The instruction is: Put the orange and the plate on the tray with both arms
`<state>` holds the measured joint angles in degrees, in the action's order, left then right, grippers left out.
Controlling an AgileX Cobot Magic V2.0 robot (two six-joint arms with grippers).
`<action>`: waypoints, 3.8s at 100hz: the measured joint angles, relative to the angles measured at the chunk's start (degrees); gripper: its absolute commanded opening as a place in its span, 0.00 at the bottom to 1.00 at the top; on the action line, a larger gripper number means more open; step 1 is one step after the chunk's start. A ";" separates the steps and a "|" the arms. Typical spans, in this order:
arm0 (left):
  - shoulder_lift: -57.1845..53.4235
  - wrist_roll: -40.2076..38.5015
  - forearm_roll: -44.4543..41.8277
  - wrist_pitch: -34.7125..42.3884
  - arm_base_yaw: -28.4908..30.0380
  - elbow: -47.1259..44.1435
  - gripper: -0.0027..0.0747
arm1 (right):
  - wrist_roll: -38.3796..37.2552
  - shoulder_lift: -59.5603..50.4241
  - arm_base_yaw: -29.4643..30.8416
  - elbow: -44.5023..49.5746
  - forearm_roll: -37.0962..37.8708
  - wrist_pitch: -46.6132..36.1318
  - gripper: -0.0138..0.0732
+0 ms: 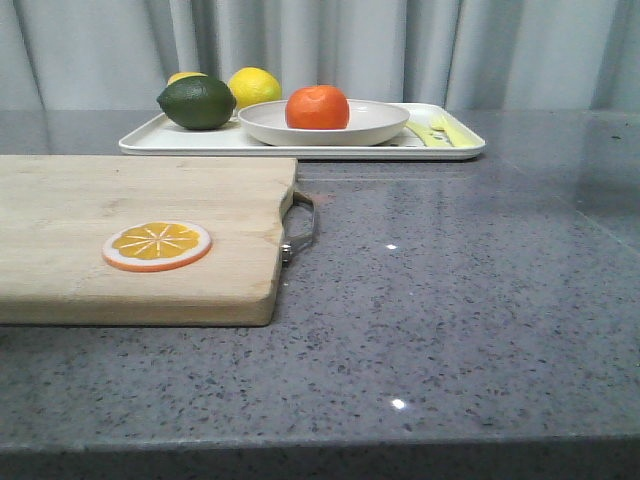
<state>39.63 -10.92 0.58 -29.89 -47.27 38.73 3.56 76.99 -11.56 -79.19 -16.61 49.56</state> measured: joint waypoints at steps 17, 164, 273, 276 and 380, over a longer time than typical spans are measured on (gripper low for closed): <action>-0.58 0.00 0.00 0.10 0.00 -1.86 0.01 | 1.85 -8.85 0.00 13.66 0.00 -9.10 0.09; -18.02 0.00 0.00 3.83 0.00 -15.33 0.01 | 2.33 -50.55 0.00 54.83 0.00 -24.56 0.09; -35.79 8.75 2.12 25.68 38.11 -35.70 0.01 | 2.33 -50.55 0.00 54.83 0.00 -24.56 0.09; -37.32 8.75 2.39 25.80 39.08 -36.42 0.01 | 2.33 -50.55 0.00 54.83 0.00 -24.56 0.09; -39.85 7.48 3.56 25.15 46.00 -38.79 0.01 | 2.33 -50.68 0.00 54.95 0.00 -24.56 0.09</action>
<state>-0.22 -3.44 4.14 -4.74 -1.27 -0.06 5.89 26.31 -11.56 -24.25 -16.61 25.01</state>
